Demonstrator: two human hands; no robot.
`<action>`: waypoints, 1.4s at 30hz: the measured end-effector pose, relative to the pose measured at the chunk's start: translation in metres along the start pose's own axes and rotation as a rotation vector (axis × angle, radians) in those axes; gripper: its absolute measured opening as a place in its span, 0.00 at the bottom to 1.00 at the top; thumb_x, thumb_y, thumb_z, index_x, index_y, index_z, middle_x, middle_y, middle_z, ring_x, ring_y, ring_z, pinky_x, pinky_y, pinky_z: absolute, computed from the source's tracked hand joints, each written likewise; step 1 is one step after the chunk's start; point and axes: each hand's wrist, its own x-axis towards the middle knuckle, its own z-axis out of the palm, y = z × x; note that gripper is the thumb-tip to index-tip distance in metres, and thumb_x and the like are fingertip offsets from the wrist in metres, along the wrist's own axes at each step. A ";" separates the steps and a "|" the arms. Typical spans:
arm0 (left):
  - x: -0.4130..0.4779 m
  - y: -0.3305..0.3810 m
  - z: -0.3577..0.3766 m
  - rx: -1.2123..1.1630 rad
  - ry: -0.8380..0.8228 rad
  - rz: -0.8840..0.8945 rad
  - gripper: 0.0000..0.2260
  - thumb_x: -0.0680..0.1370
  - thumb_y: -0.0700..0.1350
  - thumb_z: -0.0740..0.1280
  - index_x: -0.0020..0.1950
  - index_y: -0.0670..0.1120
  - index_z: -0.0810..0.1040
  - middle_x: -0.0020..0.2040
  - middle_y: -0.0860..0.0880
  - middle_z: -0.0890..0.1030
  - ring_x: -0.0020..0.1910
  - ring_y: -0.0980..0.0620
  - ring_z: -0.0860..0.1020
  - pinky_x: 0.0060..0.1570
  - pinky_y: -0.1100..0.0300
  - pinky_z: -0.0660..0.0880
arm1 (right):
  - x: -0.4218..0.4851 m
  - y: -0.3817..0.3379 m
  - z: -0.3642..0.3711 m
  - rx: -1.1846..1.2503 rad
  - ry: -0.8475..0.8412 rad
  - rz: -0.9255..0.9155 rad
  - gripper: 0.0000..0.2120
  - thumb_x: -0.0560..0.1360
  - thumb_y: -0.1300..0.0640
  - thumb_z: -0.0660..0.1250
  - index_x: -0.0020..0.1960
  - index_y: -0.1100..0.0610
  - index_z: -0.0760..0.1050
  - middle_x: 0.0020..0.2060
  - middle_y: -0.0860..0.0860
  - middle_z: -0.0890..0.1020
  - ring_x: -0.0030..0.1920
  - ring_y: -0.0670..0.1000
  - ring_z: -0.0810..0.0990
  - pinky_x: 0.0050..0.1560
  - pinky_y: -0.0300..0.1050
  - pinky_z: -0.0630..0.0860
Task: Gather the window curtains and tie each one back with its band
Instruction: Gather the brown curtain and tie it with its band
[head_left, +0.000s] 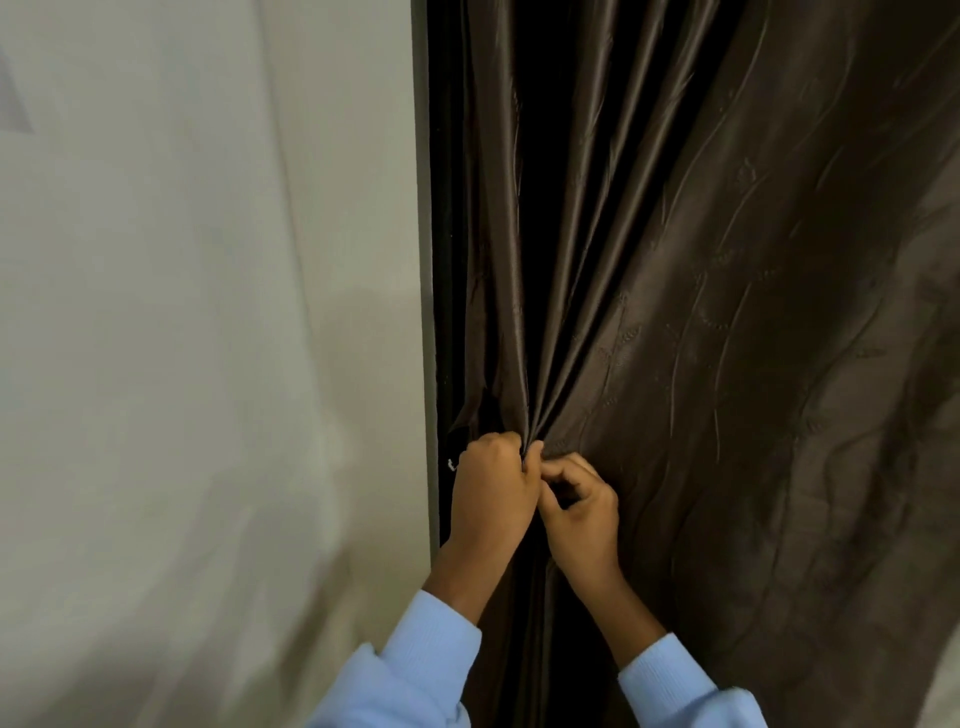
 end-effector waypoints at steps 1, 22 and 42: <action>0.001 0.001 0.002 0.023 0.009 0.015 0.15 0.79 0.46 0.64 0.35 0.41 0.75 0.33 0.46 0.76 0.29 0.52 0.73 0.30 0.65 0.64 | 0.003 0.000 -0.005 0.002 -0.032 0.020 0.12 0.73 0.70 0.71 0.47 0.54 0.84 0.40 0.44 0.83 0.44 0.45 0.82 0.46 0.35 0.76; 0.000 -0.007 0.011 0.055 0.111 0.087 0.13 0.76 0.36 0.68 0.31 0.38 0.74 0.30 0.43 0.74 0.25 0.47 0.71 0.25 0.60 0.66 | 0.006 0.002 -0.101 -0.320 0.542 0.363 0.64 0.52 0.36 0.82 0.78 0.40 0.48 0.74 0.46 0.66 0.73 0.53 0.67 0.71 0.53 0.61; -0.017 0.016 -0.003 0.018 0.030 0.002 0.11 0.76 0.41 0.65 0.33 0.42 0.73 0.33 0.48 0.73 0.28 0.51 0.71 0.29 0.63 0.64 | 0.007 -0.028 -0.019 -0.165 0.301 -0.130 0.16 0.69 0.73 0.69 0.44 0.53 0.72 0.38 0.42 0.76 0.38 0.41 0.75 0.41 0.37 0.73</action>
